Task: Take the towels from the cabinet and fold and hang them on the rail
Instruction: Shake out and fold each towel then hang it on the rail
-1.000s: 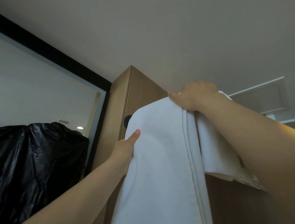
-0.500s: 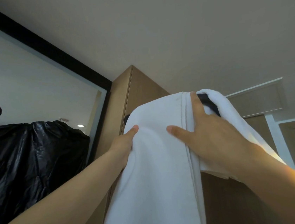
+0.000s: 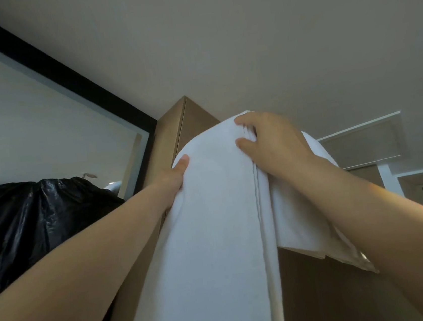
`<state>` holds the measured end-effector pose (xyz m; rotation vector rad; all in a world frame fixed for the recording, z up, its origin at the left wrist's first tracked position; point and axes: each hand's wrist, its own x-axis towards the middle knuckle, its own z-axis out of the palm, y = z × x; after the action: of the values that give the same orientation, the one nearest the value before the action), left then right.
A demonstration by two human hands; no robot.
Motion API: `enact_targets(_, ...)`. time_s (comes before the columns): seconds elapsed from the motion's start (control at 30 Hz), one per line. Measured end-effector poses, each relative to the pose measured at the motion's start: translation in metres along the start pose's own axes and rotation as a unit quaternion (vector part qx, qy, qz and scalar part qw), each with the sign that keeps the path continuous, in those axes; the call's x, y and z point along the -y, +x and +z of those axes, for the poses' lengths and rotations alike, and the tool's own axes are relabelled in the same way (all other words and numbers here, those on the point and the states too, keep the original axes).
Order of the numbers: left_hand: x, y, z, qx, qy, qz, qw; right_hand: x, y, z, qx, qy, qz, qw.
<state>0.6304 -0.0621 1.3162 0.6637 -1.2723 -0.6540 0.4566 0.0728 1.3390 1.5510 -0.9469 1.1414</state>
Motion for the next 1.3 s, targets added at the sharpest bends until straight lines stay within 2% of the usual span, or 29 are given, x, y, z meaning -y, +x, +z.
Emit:
enact_targets(0.13, -0.01, 0.009, 0.006, -0.002, 0.013, 0.013, 1.0, -0.006, 0.015, -0.001, -0.004, -0.007, 0.024, 1.0)
enact_targets(0.27, -0.013, 0.018, 0.013, -0.011, 0.035, 0.035, 0.999, -0.012, 0.023, 0.0, 0.028, -0.037, 0.069, 0.997)
enact_targets(0.4, -0.002, 0.024, 0.016, -0.014, 0.069, 0.03, 0.997, -0.004, 0.033, 0.004, 0.065, -0.143, 0.096, 0.983)
enact_targets(0.63, 0.002, 0.03, 0.013, -0.01, 0.083, 0.033, 0.996, 0.001, 0.037, 0.011, 0.131, -0.257, 0.05, 0.956)
enact_targets(0.83, 0.005, 0.033, 0.015, -0.016, 0.088, 0.045, 0.995, -0.005, 0.033, 0.015, 0.125, -0.299, 0.02, 0.946)
enact_targets(1.0, 0.019, 0.02, 0.005, 0.035, 0.053, 0.017, 0.998, -0.004, 0.034, 0.017, 0.12, -0.284, 0.02, 0.951)
enact_targets(1.17, 0.052, -0.004, -0.012, 0.111, -0.016, -0.067, 0.991, -0.004, 0.033, 0.025, 0.088, -0.297, 0.035, 0.95)
enact_targets(1.23, 0.057, -0.011, -0.014, 0.109, -0.039, -0.08, 0.99, -0.003, 0.034, 0.027, 0.086, -0.296, 0.043, 0.95)
enact_targets(1.3, 0.056, -0.012, -0.012, 0.065, -0.047, -0.058, 0.995, -0.001, 0.033, 0.026, 0.092, -0.294, 0.048, 0.95)
